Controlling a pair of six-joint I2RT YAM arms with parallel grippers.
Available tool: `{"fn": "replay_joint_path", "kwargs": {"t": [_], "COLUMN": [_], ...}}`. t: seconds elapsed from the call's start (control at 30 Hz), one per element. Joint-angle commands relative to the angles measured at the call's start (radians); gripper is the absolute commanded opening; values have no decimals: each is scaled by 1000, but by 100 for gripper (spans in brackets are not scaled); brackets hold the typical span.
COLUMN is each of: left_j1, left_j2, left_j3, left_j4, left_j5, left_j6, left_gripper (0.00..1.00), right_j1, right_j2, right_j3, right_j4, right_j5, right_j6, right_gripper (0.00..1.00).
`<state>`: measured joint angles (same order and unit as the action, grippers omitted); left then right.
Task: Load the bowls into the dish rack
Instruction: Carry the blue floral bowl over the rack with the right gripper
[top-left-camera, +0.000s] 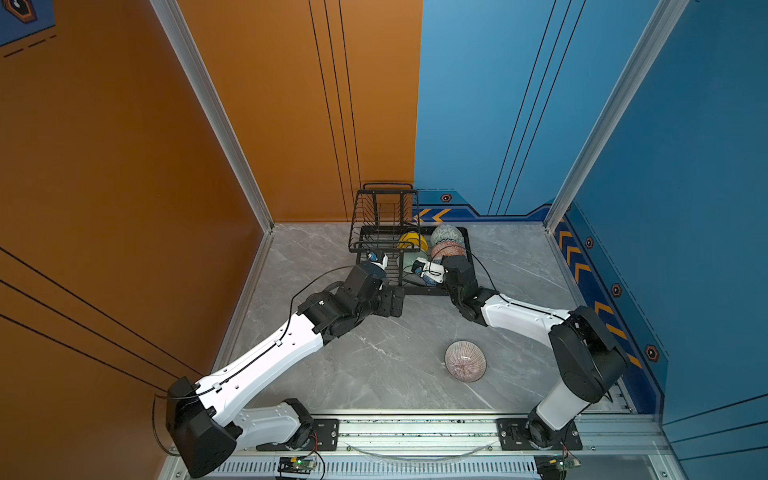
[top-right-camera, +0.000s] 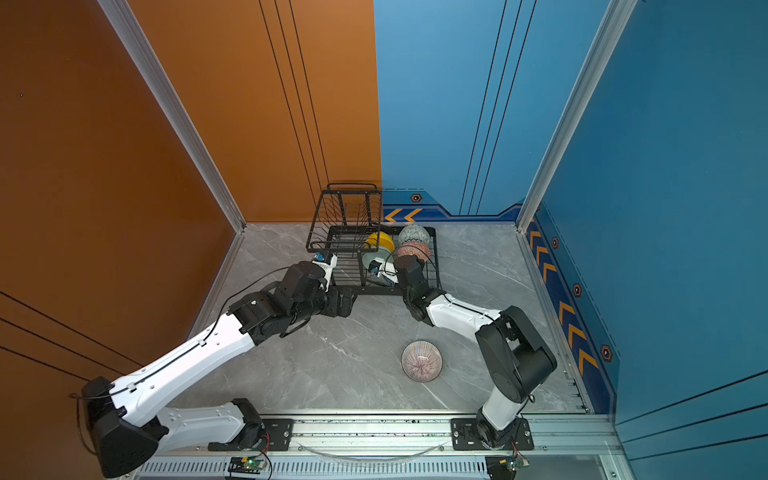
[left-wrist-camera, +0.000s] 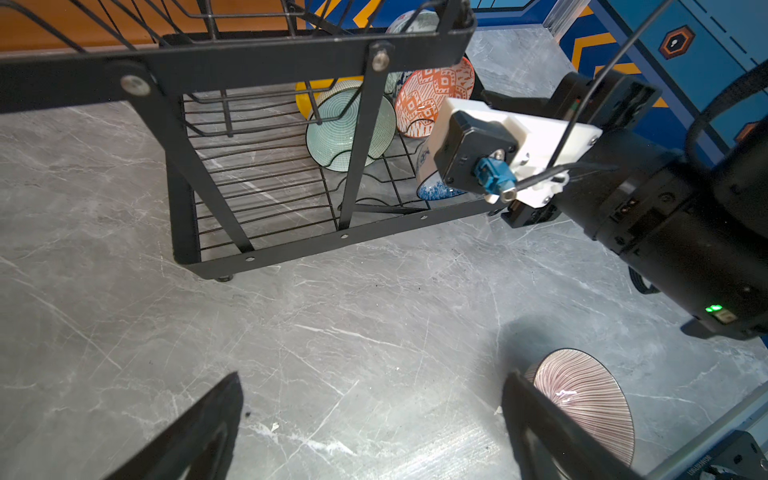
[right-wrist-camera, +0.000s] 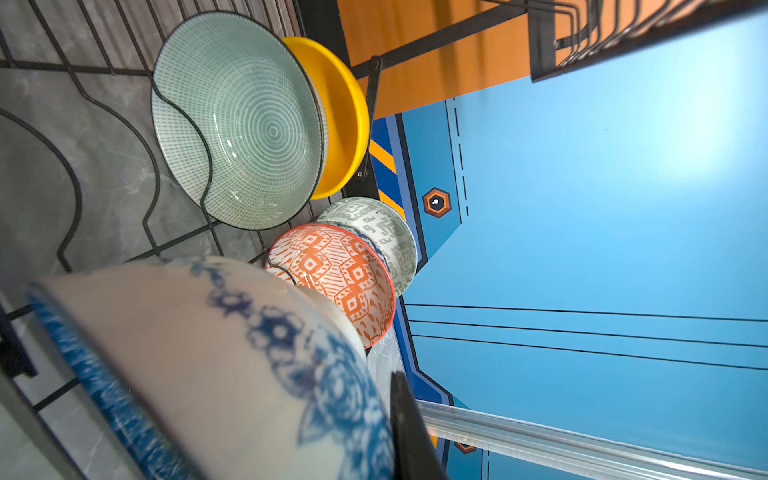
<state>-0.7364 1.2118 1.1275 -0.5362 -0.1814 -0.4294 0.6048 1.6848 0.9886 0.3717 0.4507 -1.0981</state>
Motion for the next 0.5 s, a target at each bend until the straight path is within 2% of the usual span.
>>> {"fn": "replay_joint_path", "kwargs": {"t": [0.0, 0.47], "left_j1": [17, 53], "left_j2": [4, 5], "left_j3": [-1, -8], "left_j4": [-19, -23], "left_j5": [28, 60], "left_j6": [23, 33], "left_gripper": [98, 98], "right_j1": [-10, -17], "right_j2": [23, 179], "right_j3": [60, 198], "right_j4": [95, 50], "right_j5": [25, 46], "right_j6": [-36, -39], "right_gripper": [0, 0]}}
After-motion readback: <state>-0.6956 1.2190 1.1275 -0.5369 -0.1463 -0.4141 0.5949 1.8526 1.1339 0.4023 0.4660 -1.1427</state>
